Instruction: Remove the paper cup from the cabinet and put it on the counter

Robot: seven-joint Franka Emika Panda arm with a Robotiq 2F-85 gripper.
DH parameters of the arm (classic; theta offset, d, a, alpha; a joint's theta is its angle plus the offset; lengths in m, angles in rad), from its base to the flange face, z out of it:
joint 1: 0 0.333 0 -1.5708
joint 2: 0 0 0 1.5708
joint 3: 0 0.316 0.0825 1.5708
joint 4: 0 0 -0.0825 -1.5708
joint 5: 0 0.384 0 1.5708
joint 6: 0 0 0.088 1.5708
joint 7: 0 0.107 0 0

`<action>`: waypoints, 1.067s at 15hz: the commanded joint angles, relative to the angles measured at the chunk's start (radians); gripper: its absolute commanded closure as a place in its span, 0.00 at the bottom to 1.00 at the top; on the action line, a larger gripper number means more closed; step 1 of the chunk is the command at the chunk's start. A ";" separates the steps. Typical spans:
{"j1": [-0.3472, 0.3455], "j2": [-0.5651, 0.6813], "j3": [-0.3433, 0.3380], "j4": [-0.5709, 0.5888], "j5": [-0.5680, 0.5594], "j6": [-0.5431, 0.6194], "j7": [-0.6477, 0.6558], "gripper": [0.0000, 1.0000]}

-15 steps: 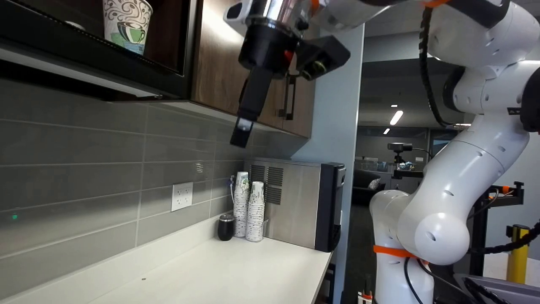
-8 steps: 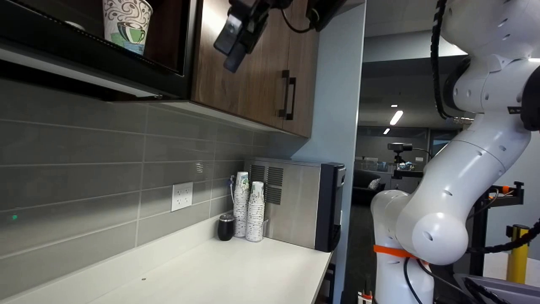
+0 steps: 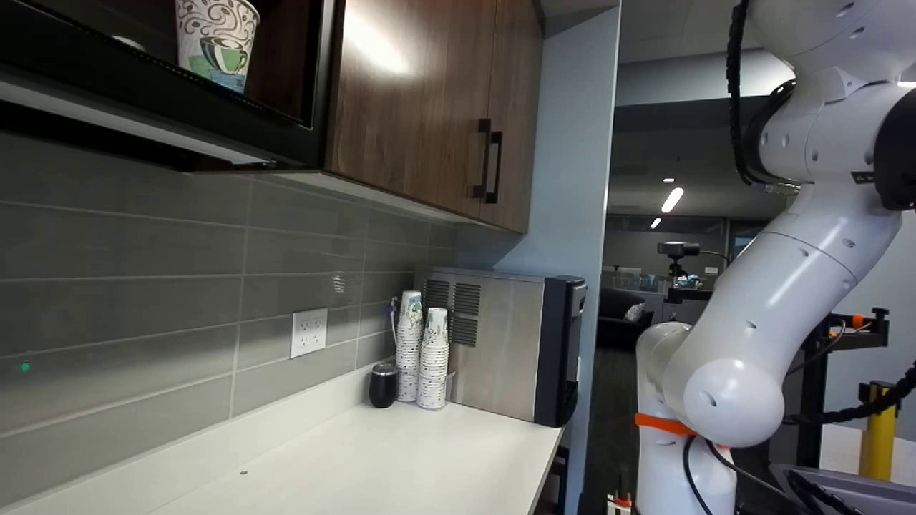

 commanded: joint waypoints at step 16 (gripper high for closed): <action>-0.040 0.409 0.002 0.360 -0.333 0.159 0.012 0.00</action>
